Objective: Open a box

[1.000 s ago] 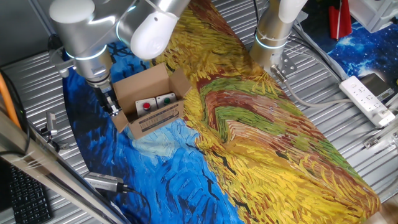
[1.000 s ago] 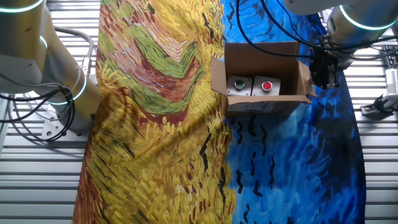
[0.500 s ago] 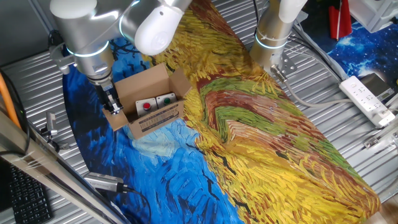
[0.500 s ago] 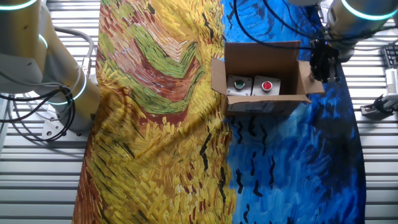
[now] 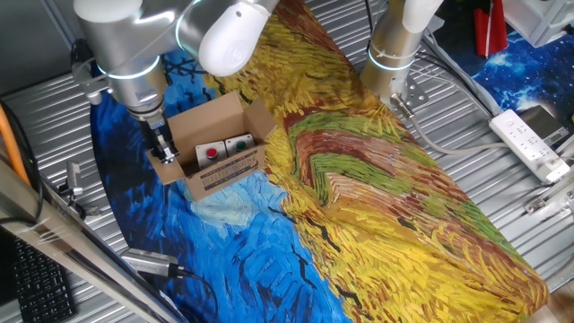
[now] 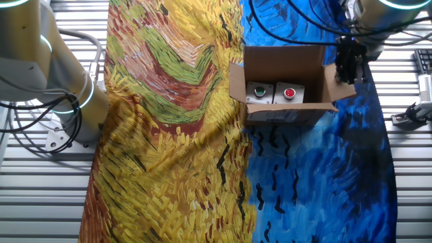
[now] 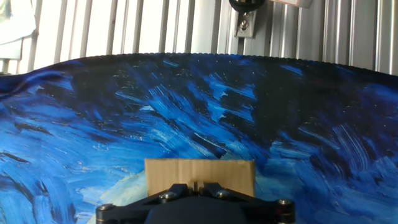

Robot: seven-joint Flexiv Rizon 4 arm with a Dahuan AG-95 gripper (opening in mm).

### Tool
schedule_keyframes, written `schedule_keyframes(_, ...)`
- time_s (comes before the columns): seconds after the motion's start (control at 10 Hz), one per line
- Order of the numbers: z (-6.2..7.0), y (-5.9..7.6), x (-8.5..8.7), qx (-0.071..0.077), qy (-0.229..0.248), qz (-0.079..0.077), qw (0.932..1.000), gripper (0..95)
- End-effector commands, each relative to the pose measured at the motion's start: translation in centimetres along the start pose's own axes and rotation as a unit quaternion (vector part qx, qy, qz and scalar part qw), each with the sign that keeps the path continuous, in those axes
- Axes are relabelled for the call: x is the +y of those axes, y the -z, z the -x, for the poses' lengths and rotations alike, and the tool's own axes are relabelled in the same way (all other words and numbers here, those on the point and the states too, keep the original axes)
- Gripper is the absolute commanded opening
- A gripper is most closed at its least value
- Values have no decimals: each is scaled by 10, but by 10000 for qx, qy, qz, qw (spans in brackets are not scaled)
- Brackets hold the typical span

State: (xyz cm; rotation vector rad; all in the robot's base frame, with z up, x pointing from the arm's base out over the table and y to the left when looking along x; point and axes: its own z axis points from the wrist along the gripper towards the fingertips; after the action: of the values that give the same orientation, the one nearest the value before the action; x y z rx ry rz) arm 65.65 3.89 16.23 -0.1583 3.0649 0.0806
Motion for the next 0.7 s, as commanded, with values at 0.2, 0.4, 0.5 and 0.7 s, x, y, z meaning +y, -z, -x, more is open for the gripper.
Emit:
schedule_keyframes(0.2,8,4,2,48,-33,-28,10000,0)
schedule_keyframes(0.4,14,8,5,75,-54,-44,9999,0)
schedule_keyframes(0.5,14,9,5,73,-65,-45,9999,0)
schedule_keyframes(0.7,10,15,5,98,-75,-56,9999,0)
